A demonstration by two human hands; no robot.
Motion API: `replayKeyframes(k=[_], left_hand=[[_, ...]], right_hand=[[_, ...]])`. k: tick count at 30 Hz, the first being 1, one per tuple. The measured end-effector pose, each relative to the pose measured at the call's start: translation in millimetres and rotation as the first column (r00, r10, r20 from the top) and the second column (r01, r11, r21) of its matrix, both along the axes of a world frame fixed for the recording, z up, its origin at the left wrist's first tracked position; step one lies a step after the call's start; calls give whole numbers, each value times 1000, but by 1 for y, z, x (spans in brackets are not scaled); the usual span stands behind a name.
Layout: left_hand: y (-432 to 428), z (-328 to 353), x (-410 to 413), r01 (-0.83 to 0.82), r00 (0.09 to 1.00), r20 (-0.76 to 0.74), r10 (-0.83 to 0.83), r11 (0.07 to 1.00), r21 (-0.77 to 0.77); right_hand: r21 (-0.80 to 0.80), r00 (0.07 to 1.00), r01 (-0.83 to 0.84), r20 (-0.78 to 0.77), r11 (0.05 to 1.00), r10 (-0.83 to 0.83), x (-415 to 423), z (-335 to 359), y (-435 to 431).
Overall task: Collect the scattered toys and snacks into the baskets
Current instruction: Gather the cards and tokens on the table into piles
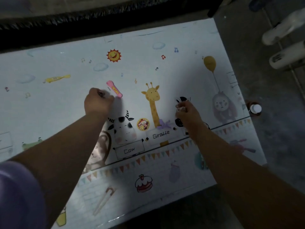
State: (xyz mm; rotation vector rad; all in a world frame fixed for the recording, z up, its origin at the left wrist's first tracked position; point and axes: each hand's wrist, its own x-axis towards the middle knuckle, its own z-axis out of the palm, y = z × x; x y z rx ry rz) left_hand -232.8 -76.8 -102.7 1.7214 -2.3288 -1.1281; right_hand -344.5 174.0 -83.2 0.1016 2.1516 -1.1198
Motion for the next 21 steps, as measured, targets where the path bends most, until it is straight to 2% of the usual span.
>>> replayKeyframes(k=[2,4,6,8,10,13,16,18,20,21], left_hand=[[-3,-3,-11,3,999,53,-6,998,62],[-5,-6,-20,28,996,83,-36,994,101],[-4,-10,-27,88,985,145,-98,993,75],[-1,-10,-31,204,948,246,-200,979,12],[3,-9,-32,331,902,310,-299,942,-55],[13,-7,-28,414,879,295,-376,907,-76],[27,-2,-17,462,872,217,-438,884,-69],[37,2,-8,452,883,137,-449,892,11],[49,7,1,460,883,47,-468,880,120],[54,9,6,434,899,-25,-437,883,177]], right_hand=[[178,935,-324,-91,929,344,10,-6,3],[329,808,-513,-126,792,576,23,-14,3],[419,719,-557,-189,717,669,35,-20,4],[466,664,-544,-270,698,698,43,-27,4],[473,639,-539,-309,697,705,48,-32,4],[445,657,-529,-325,723,681,53,-36,8],[330,750,-449,-366,830,551,58,-37,7],[238,831,-357,-361,903,423,62,-35,4],[117,926,-233,-275,965,257,65,-31,-1],[34,976,-132,-169,991,136,67,-27,-4]])
